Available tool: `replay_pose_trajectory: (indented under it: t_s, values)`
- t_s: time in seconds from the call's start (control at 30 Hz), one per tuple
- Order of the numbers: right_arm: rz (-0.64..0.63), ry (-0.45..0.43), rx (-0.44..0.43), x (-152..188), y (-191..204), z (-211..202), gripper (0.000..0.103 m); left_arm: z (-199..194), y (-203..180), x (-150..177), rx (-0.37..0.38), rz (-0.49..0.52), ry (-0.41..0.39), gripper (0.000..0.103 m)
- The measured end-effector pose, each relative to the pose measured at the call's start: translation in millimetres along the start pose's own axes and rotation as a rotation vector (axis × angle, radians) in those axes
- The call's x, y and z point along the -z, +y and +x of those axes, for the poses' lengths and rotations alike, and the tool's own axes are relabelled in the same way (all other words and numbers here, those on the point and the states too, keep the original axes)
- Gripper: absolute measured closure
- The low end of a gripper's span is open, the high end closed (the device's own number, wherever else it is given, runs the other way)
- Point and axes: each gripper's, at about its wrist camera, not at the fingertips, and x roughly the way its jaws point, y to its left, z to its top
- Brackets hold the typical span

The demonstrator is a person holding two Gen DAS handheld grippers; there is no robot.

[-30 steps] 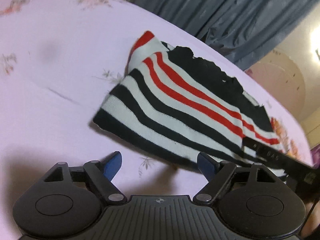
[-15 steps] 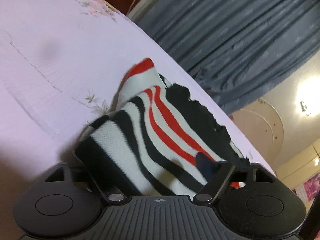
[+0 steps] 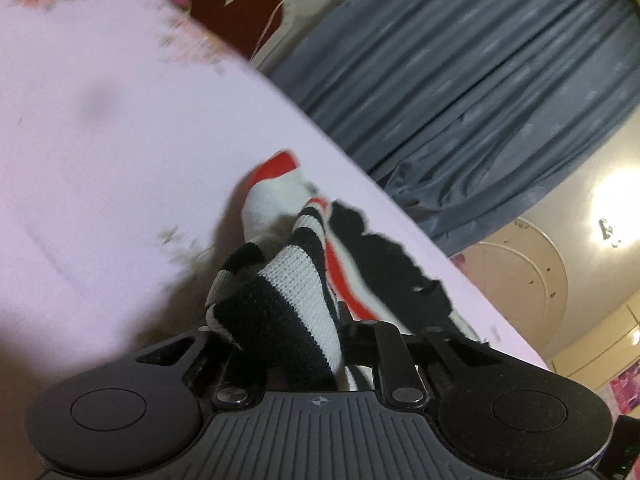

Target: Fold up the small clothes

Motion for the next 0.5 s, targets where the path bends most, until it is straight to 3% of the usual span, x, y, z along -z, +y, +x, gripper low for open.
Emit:
replay_pose_trajectory:
  t_s: [0.27,0.37,0.5]
  values:
    - [0.065,-0.032,-0.089,-6,-36,-20,0.050,-6,-121,1,0.089,0.321,-0.053,0.089]
    - [0.111,-0.051,-0.079,-5,-74,-37,0.050,3,-165,17,0.136,0.426,-0.036,0.089]
    - [0.192,-0.055,-0.032,5,-135,-54,0.050,25,-211,58,0.190,0.546,0.046,0.089]
